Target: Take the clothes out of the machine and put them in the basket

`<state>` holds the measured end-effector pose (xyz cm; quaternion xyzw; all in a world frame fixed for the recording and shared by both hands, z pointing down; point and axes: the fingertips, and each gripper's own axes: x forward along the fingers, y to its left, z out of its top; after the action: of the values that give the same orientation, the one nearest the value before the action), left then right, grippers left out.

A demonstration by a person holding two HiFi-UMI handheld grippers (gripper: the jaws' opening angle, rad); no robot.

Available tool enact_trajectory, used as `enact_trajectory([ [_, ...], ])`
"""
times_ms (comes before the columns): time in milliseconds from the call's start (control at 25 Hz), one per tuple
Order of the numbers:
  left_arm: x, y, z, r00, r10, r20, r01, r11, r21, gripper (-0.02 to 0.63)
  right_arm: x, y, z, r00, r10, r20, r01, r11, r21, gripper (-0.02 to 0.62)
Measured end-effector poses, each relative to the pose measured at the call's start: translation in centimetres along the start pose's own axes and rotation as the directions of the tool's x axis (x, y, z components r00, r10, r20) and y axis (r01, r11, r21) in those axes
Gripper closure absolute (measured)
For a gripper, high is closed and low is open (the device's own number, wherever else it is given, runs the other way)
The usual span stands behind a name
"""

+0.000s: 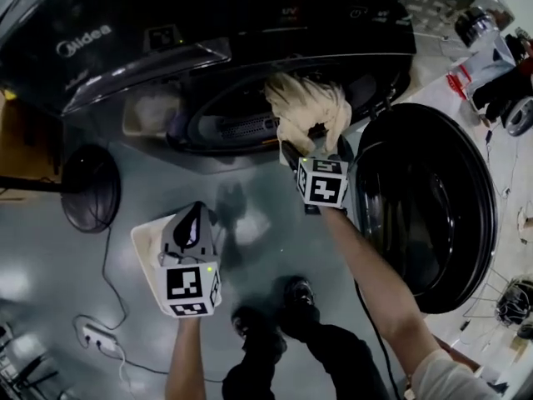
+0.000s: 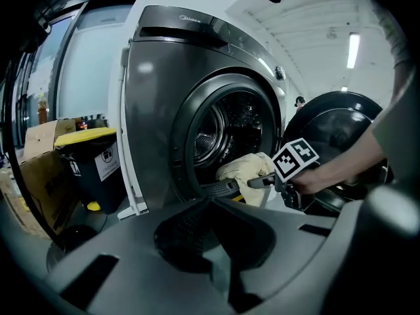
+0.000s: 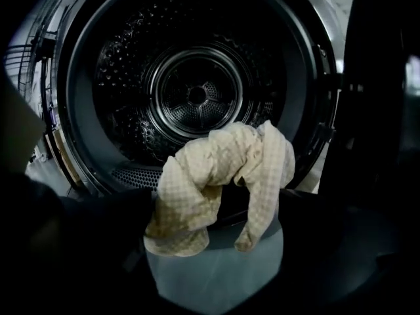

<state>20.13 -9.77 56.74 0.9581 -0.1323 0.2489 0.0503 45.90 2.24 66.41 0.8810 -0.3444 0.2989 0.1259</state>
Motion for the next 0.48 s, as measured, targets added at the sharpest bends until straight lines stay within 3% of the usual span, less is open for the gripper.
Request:
enact_trajectory([
  [480, 1.4, 1.3, -2.0, 0.999, 0.010, 0.039, -0.010, 1.000, -0.005, 0.588, 3.4, 0.8, -1.9, 0.997, 0.048, -0.055, -0.053, 0.994, -0.092, 0.021],
])
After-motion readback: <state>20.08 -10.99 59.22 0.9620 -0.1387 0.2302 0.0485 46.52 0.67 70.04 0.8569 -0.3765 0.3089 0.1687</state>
